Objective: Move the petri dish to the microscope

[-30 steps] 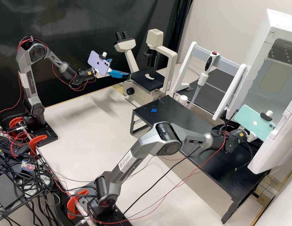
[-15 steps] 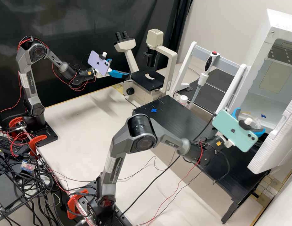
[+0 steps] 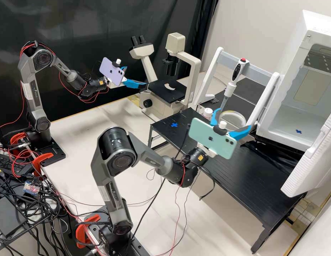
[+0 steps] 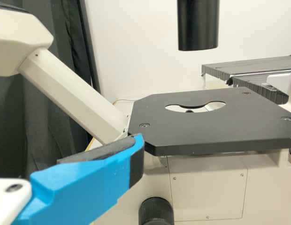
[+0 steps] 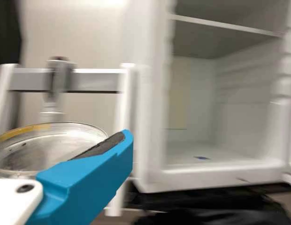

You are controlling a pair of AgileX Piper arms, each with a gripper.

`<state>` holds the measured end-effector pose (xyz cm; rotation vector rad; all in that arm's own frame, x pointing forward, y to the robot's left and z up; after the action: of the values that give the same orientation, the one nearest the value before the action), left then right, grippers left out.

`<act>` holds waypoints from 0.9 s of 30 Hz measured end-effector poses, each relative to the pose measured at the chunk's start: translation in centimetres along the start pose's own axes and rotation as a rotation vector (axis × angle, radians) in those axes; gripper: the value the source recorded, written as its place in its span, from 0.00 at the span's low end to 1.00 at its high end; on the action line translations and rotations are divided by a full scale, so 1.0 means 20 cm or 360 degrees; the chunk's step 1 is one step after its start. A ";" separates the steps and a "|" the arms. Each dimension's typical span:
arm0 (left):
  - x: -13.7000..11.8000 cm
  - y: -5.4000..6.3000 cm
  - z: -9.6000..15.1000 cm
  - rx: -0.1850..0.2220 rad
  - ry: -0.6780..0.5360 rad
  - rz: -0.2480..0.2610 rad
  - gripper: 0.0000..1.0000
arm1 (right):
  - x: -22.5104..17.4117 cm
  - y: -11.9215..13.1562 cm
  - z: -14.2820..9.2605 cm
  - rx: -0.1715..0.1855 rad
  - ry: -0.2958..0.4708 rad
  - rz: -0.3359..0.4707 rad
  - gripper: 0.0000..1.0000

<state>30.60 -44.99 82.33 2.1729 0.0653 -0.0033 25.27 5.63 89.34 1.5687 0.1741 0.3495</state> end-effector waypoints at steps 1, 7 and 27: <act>0.00 0.00 0.00 0.0000 0.0000 0.0000 1.00 | -0.01 -0.02 -0.02 -0.0008 0.0016 -0.0014 0.00; 0.00 0.00 0.00 0.0000 0.0000 0.0000 1.00 | -0.04 -0.20 -0.26 -0.0050 0.0237 -0.0123 0.00; 0.00 0.00 0.00 0.0000 0.0000 0.0000 1.00 | 0.14 -0.68 -0.75 -0.0245 0.0378 -0.0466 0.00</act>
<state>30.60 -44.99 82.33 2.1729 0.0653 -0.0033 24.40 21.18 76.15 1.3244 0.5428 0.3095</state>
